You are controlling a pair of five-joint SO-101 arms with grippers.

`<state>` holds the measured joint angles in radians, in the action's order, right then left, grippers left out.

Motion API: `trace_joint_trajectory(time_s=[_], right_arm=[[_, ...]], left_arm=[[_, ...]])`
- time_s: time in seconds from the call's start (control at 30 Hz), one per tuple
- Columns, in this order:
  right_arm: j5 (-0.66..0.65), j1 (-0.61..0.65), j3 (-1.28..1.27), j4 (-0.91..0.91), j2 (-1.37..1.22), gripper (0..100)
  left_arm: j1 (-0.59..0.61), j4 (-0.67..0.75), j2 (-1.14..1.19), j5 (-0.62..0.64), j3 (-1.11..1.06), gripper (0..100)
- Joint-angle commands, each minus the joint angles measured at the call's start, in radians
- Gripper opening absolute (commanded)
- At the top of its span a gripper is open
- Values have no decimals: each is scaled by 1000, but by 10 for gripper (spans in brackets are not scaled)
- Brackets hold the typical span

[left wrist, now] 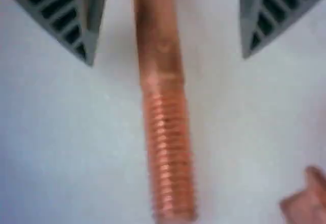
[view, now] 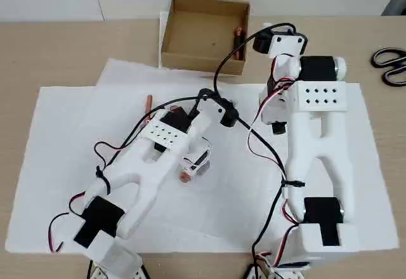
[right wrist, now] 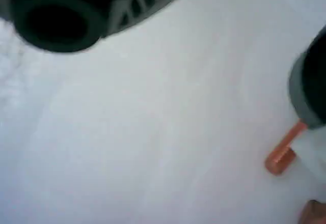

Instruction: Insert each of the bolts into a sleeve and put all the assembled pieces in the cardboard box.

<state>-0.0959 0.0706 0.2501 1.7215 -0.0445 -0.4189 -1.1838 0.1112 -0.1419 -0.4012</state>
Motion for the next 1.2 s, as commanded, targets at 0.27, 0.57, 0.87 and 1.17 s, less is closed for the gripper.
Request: trace_joint_trajectory(time_s=[0.27, 0.57, 0.87, 1.17], right_arm=[[11, -7, 3, -15, 58, 3], [11, -7, 3, -15, 58, 3], [11, -7, 3, -15, 58, 3], [11, -12, 3, -15, 59, 3]], left_arm=[[-58, 26, -35, 34, -12, 79], [-60, 21, -37, 57, -7, 75], [-98, -60, -46, 49, 62, 32], [-58, -310, -48, -94, 255, 6]])
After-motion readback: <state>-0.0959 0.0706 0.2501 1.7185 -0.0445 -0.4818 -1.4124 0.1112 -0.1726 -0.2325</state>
